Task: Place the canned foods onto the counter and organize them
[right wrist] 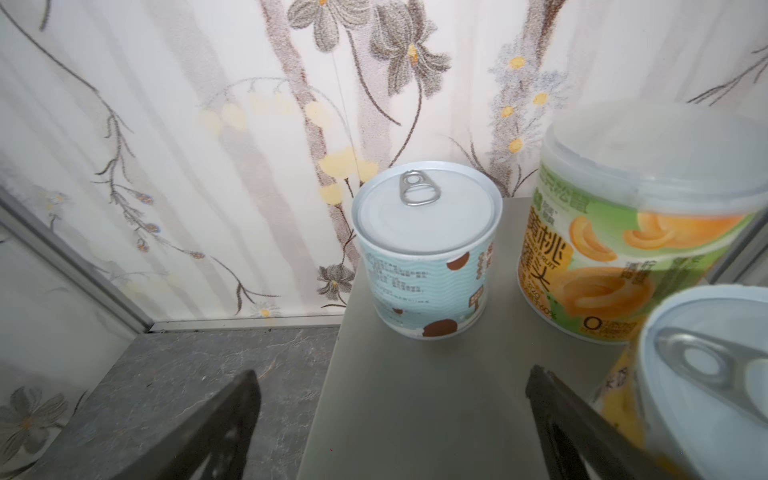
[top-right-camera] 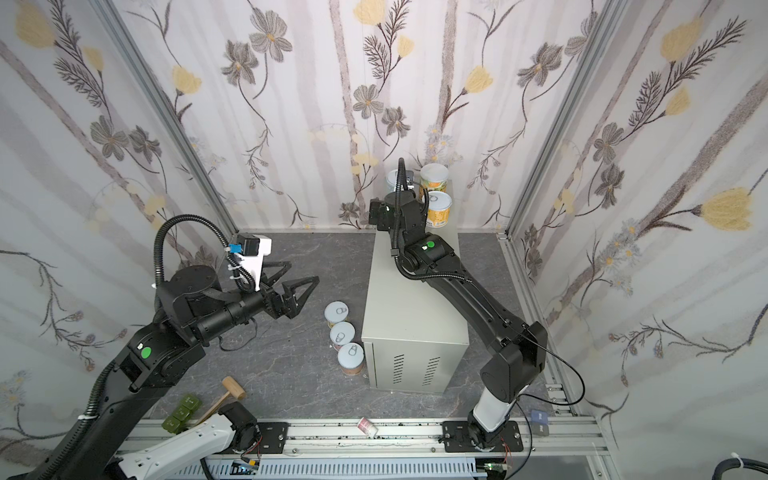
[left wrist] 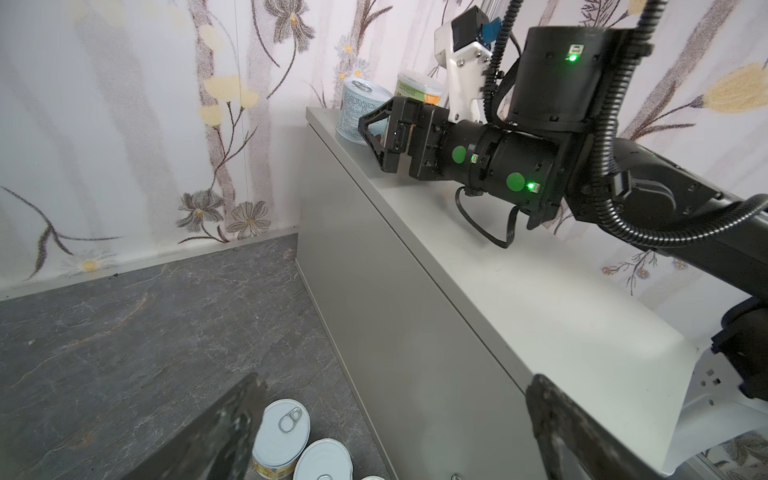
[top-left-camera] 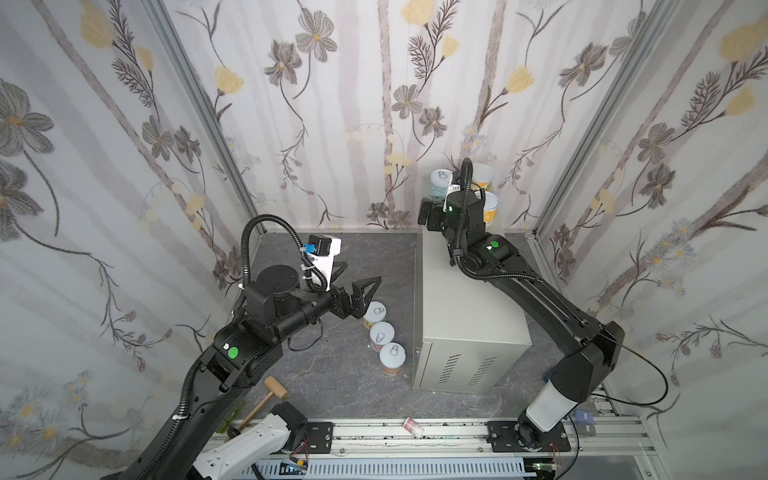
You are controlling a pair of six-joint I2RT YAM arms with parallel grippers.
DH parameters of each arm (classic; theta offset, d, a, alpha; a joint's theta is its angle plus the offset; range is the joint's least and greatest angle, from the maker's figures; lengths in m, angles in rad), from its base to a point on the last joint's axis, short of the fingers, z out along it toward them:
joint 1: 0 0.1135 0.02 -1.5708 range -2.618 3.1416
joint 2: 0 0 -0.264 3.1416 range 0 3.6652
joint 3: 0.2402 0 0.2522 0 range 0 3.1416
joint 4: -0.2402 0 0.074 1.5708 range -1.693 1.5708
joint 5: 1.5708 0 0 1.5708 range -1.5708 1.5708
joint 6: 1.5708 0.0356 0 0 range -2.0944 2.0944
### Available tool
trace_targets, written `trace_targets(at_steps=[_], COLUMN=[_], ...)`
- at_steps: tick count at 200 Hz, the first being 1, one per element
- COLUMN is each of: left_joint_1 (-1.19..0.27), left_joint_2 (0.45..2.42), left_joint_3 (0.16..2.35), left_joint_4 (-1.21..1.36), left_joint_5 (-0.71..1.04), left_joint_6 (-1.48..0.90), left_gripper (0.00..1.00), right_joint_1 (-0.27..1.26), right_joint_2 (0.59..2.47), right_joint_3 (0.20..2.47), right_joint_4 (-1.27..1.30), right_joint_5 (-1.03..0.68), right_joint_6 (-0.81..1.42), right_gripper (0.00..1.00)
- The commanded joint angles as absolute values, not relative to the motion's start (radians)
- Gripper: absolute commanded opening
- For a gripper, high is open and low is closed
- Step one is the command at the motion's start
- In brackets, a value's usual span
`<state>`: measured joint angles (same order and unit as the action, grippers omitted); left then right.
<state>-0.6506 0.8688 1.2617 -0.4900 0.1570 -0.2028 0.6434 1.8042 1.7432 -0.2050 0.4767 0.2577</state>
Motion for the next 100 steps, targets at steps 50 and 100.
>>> trace_targets(at_steps=[50,100], left_joint_1=[-0.649,-0.650], left_joint_2=[0.968,0.983], left_joint_3=[1.334,1.319], left_joint_4=[-0.485,-0.444], left_joint_5=[0.238,0.251], left_joint_6=[-0.178,-0.198], left_gripper=[1.00,1.00], right_joint_1=[0.500,0.305], right_joint_2=[1.534,1.470], right_joint_3=[1.607,1.513], right_joint_4=[-0.067,-0.074], right_joint_5=[0.206,0.225], right_joint_6=[0.293,0.328], right_gripper=[1.00,1.00])
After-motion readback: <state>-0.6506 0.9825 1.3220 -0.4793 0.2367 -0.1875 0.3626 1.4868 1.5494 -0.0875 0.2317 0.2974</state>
